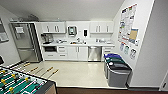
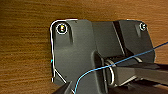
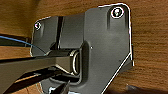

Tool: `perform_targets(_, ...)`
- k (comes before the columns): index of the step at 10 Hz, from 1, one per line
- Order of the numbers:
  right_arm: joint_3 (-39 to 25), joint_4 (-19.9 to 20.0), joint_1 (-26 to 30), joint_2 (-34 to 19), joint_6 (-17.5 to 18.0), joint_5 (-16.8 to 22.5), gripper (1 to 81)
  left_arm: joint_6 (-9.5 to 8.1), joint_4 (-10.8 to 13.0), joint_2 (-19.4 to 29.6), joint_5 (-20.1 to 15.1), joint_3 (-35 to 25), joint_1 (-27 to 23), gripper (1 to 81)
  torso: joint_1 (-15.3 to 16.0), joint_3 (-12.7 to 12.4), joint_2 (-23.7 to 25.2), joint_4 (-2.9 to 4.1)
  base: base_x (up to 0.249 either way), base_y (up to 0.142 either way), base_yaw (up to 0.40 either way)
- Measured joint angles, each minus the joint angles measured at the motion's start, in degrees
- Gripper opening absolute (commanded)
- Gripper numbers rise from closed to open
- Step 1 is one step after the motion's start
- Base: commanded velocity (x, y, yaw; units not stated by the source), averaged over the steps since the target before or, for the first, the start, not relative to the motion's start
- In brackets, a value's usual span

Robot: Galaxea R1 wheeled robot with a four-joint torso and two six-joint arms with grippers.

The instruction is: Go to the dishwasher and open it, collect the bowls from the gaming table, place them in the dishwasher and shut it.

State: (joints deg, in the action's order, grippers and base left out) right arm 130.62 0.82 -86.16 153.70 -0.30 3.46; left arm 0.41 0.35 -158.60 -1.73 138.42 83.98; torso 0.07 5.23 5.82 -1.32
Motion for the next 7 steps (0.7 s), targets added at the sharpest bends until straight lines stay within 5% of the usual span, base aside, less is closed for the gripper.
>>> perform_targets(7, 0.4, 0.0, 0.1, 0.5, 0.0, -0.2, 81.1, 0.00, 0.0, -0.1, 0.2, 0.0, -0.1, 81.1, 0.0, 0.0, 0.0, 0.00, 0.251, 0.000, 0.000)
